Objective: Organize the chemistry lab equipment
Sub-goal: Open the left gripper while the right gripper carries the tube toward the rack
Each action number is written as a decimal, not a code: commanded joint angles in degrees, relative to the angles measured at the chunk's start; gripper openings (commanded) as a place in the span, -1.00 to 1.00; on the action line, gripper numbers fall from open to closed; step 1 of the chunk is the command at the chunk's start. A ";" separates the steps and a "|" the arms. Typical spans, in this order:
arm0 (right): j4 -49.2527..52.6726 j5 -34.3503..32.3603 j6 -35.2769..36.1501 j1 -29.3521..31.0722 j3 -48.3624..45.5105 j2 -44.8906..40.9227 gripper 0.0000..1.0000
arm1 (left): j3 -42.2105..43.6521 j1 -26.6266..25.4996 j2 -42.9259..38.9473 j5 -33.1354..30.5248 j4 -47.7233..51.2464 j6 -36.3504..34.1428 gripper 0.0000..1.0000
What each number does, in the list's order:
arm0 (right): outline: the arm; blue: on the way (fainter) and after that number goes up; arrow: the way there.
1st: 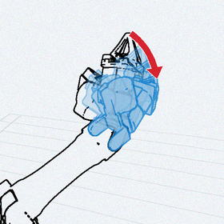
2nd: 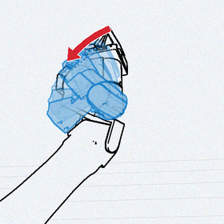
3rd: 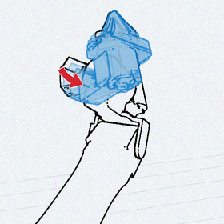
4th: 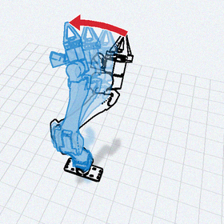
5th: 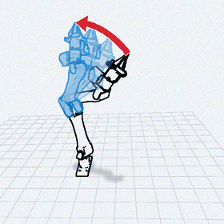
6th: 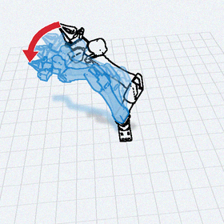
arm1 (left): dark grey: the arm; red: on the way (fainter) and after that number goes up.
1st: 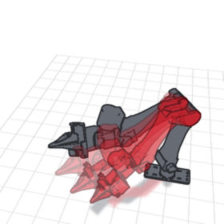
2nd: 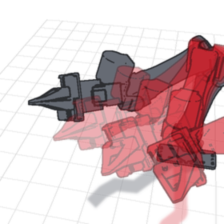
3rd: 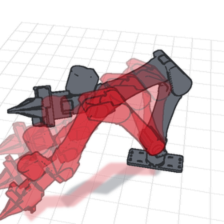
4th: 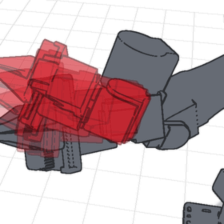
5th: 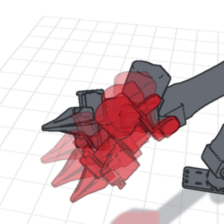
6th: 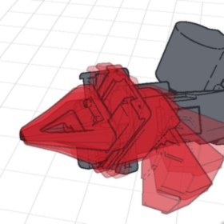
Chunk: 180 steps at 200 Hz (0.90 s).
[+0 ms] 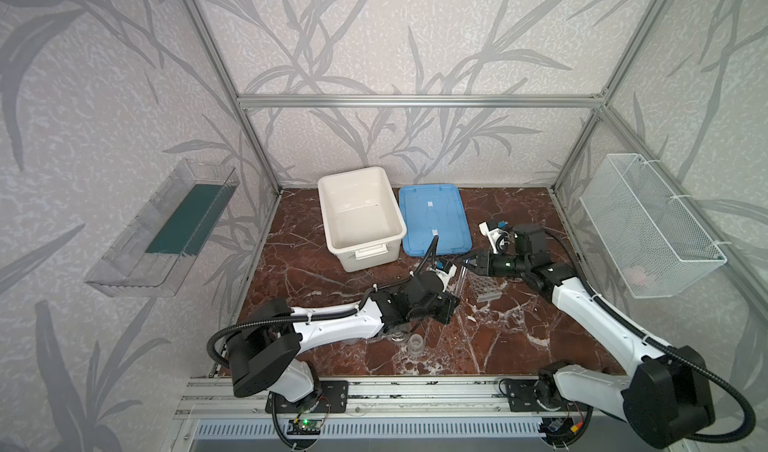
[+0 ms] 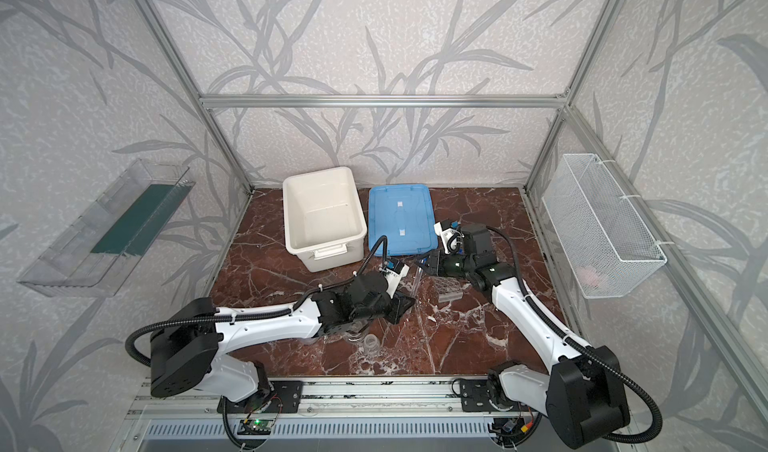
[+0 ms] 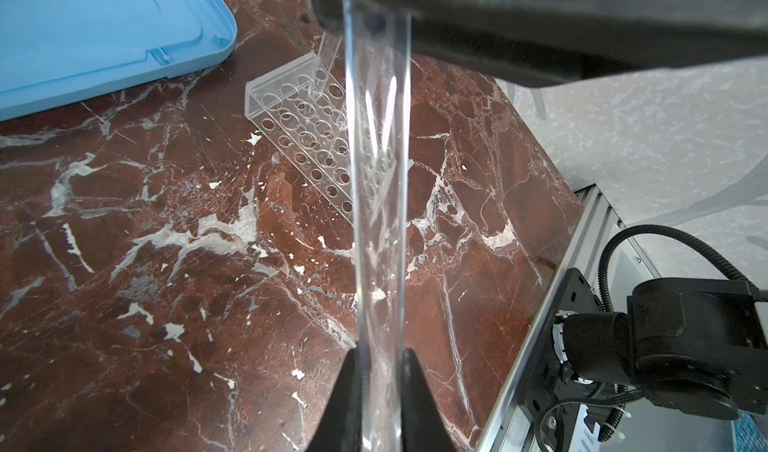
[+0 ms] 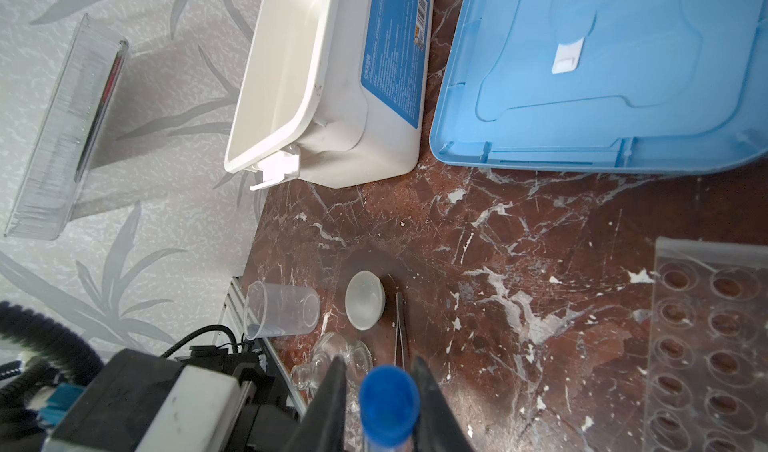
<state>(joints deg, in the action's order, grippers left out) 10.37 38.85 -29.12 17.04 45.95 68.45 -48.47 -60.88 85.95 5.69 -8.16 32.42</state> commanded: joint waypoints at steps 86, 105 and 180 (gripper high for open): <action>-2.26 -0.13 -0.68 0.19 -1.39 -2.12 -0.69 | -1.16 -0.26 0.15 -1.32 0.25 -0.54 -0.23; -1.44 -2.07 0.20 0.17 -1.40 -3.45 -0.69 | -0.72 -0.20 -0.12 -1.46 -1.42 0.43 0.58; 2.65 -27.60 11.76 0.19 -5.74 -21.95 -0.68 | -5.59 -0.29 0.09 2.64 -2.93 6.68 0.98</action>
<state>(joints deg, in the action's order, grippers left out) 11.81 22.98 -22.83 17.10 41.93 51.48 -50.13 -61.08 85.95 7.27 -10.59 37.04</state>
